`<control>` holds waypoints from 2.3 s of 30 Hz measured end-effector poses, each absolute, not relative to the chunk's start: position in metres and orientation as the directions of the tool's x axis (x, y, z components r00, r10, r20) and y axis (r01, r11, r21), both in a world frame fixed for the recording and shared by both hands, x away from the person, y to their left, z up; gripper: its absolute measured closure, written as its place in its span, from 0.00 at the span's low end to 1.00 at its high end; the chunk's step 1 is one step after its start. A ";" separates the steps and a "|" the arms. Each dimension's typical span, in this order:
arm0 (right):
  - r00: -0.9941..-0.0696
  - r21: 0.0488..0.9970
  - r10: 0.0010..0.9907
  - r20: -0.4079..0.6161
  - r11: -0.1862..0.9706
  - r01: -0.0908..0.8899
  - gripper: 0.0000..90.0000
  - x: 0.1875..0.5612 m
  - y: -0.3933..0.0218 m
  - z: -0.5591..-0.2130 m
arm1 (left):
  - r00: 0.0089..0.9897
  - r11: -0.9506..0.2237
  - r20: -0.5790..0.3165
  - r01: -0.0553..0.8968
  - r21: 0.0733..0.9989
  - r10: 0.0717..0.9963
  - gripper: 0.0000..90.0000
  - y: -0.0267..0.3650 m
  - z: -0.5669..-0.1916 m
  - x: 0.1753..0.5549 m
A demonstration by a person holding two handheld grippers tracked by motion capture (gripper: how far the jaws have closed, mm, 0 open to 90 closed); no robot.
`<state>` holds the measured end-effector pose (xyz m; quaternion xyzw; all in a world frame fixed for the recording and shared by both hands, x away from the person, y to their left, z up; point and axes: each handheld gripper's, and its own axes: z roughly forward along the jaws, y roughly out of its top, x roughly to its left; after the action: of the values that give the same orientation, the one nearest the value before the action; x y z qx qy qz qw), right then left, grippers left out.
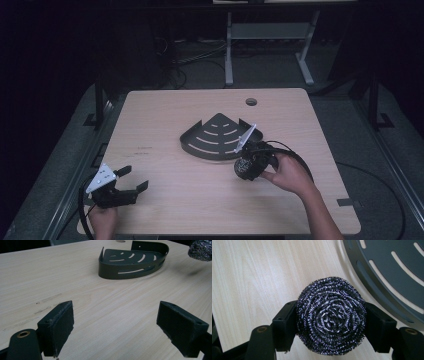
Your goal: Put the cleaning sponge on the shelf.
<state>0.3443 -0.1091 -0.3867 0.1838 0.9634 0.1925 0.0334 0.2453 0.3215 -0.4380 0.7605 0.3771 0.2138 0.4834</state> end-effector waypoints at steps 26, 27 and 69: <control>-0.932 0.393 0.361 0.009 0.856 0.335 0.36 0.374 -0.094 -0.371 | 0.625 -0.246 -0.039 0.363 0.899 0.779 0.15 0.322 -0.438 0.245; -0.933 0.400 0.361 0.012 0.853 0.335 0.36 0.376 -0.094 -0.370 | 0.625 -0.247 -0.037 0.361 0.899 0.780 0.15 0.322 -0.437 0.245; -0.931 0.367 0.361 0.058 0.859 0.356 0.36 0.431 -0.068 -0.373 | 0.625 -0.241 -0.045 0.365 0.899 0.779 0.15 0.323 -0.438 0.246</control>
<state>0.4312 -0.0678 -0.3732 0.1860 0.9642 0.1890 0.0063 0.2464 0.3227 -0.4379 0.7584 0.3773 0.2125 0.4871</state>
